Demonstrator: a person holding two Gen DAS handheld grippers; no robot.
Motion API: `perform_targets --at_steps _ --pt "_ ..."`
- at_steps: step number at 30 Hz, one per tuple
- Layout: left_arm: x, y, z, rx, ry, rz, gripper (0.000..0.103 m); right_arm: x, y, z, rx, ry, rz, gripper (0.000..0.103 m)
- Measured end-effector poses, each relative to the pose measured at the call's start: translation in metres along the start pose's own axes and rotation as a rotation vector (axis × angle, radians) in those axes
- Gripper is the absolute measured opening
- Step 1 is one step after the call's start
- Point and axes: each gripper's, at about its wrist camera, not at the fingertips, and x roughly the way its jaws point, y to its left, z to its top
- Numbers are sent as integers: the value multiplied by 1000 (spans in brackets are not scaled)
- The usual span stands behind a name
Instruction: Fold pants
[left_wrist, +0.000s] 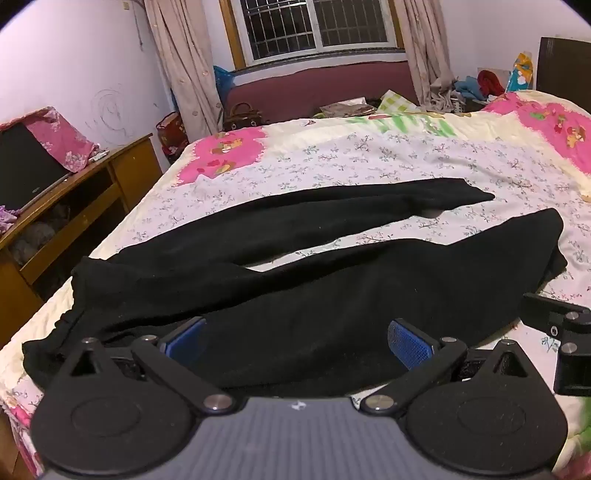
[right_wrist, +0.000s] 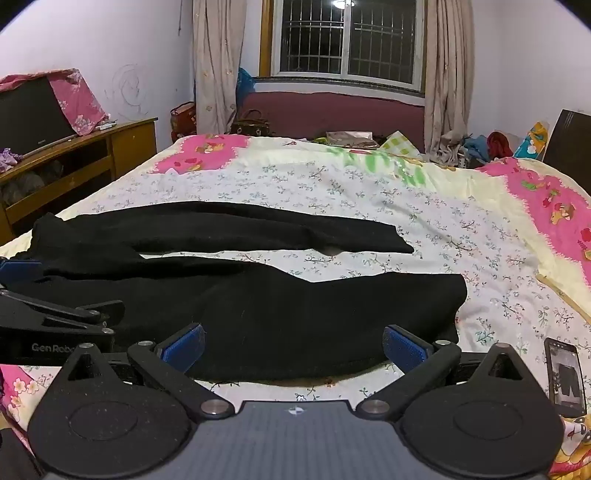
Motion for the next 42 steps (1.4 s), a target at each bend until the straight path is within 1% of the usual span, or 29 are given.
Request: perform_targets --at_steps 1,3,4,5,10,12,13,29,42 --pt "1 -1 1 5 18 5 103 0 0 0 0 -1 -2 96" --pt "1 -1 1 -3 26 1 103 0 -1 1 3 -1 -3 96" --pt "1 -1 1 -8 29 -1 103 0 -1 1 3 0 -3 96" --pt "5 -7 -5 -10 32 -3 103 -1 -1 1 2 0 -4 96" --pt "5 -17 -8 -19 36 -9 103 1 0 -3 6 9 0 96" --pt "4 -2 -6 -24 46 -30 103 1 4 -4 4 14 -2 96" --pt "4 -2 -6 -24 48 -32 103 2 -1 -2 6 22 4 96" --pt "0 -5 -8 -15 51 -54 103 4 -5 -5 11 41 -6 96" --pt "-4 -9 -8 6 41 -66 103 4 -6 -6 12 46 7 96"
